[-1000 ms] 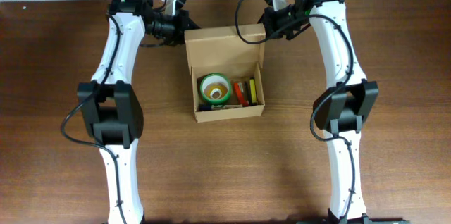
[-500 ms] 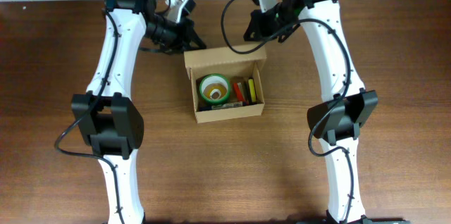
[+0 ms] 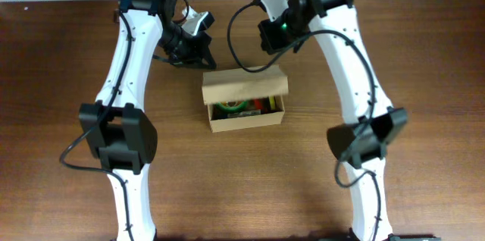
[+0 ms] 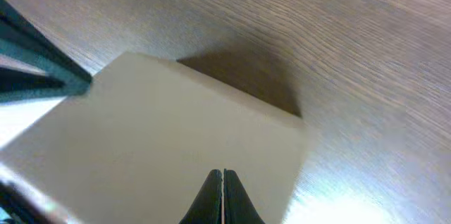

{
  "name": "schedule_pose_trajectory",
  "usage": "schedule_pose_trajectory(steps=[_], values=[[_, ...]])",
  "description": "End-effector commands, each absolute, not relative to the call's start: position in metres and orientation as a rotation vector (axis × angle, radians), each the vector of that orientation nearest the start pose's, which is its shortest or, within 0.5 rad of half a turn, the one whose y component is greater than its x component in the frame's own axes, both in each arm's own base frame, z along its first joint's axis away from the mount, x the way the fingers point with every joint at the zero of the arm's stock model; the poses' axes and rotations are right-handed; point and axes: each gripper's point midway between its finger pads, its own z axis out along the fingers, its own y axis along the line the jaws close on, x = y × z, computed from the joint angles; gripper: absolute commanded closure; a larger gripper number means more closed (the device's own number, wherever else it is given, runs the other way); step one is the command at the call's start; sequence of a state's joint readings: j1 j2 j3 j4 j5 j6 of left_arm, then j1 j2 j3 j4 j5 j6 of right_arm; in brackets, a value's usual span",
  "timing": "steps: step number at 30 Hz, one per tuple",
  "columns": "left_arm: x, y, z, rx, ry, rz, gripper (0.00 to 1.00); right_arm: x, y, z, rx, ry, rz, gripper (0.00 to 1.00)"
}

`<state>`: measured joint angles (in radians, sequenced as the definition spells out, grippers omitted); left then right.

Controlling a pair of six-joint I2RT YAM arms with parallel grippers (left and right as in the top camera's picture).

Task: Pack container
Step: 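Press the lid down onto the box with both grippers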

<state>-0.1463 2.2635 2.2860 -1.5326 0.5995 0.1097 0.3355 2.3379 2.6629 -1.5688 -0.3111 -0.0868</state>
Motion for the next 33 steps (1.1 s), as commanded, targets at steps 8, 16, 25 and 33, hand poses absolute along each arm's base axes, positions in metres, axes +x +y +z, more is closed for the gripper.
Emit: schedule_pose_trajectory(steps=[8,16,25,33], values=[[0.405,-0.149,0.212,0.527,2.883,-0.589,0.98,0.401,0.171,0.222,-0.645,2.849,0.291,0.96],[0.384,-0.167,0.177,0.609,2.986,-0.554,0.98,0.384,0.178,0.198,-0.693,2.937,0.285,0.96],[0.360,-0.182,0.137,0.666,3.096,-0.497,0.98,0.362,0.177,0.163,-0.723,3.067,0.294,0.96],[0.353,-0.182,0.117,0.641,3.142,-0.457,0.98,0.355,0.177,0.139,-0.751,3.109,0.293,0.96]])
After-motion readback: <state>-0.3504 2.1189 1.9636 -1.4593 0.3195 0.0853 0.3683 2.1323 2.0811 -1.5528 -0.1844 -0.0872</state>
